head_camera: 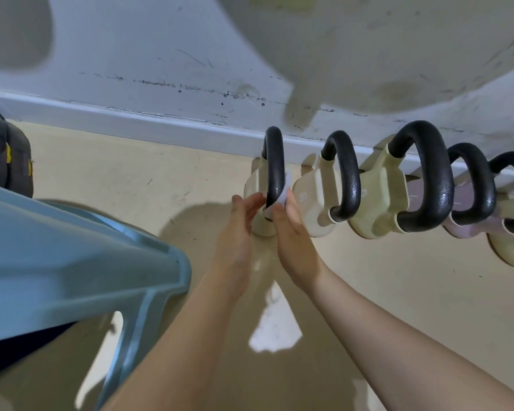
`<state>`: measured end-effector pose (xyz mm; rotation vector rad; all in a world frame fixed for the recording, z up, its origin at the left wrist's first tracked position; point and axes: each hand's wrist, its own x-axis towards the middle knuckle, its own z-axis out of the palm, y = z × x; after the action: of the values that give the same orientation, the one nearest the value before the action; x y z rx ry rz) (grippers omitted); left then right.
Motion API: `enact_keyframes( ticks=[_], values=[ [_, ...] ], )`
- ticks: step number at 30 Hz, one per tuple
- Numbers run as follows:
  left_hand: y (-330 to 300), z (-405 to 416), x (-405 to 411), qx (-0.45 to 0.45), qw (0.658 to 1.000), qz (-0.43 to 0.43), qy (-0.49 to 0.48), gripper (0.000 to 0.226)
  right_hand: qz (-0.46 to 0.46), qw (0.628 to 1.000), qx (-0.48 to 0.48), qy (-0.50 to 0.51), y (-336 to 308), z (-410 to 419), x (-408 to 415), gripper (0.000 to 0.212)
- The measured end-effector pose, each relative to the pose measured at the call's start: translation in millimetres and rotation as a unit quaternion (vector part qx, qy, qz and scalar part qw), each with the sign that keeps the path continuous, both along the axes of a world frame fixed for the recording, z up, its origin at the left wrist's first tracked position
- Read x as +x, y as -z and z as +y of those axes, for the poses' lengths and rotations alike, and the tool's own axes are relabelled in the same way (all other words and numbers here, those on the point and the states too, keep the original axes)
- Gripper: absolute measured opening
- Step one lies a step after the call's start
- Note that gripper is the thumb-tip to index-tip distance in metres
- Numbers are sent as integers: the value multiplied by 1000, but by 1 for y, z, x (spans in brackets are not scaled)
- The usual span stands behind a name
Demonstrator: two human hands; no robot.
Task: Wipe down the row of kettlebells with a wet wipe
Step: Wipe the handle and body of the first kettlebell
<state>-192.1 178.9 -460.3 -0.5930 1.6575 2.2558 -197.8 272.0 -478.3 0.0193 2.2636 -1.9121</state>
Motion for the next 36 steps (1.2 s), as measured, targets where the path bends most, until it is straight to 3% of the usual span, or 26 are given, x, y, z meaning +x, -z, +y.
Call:
enact_keyframes(
  ticks=[7, 11, 15, 18, 20, 23, 27, 33, 36],
  values=[
    [-3, 8, -16, -67, 997, 36, 10, 45, -21, 999, -40, -10, -11, -1, -43, 57],
    [-7, 6, -32, -79, 996, 44, 10, 41, 86, 990, 104, -40, -8, 4, -36, 49],
    [-7, 9, -61, -85, 996, 32, 24, 42, 149, 949, 256, -112, -20, 32, -75, 51],
    [-7, 16, -81, -127, 990, 2, 55, 41, 103, 944, 265, -167, -33, 34, -118, 41],
    [-9, 22, -94, -161, 986, -10, 38, 46, 56, 957, 239, -154, -35, 29, -139, 35],
    [-7, 28, -102, -227, 972, 45, 43, 41, -13, 976, 189, -109, -35, 21, -155, 33],
    [-4, 29, -89, -229, 968, 73, 73, 22, -19, 978, 129, -161, -38, 25, -153, 30],
    [-4, 33, -74, -209, 970, 92, 79, 20, -163, 976, 98, -107, -34, 29, -160, 39],
    [-4, 30, -63, -170, 978, 97, 73, 13, -107, 962, 171, -184, -44, 29, -160, 25]
  ],
)
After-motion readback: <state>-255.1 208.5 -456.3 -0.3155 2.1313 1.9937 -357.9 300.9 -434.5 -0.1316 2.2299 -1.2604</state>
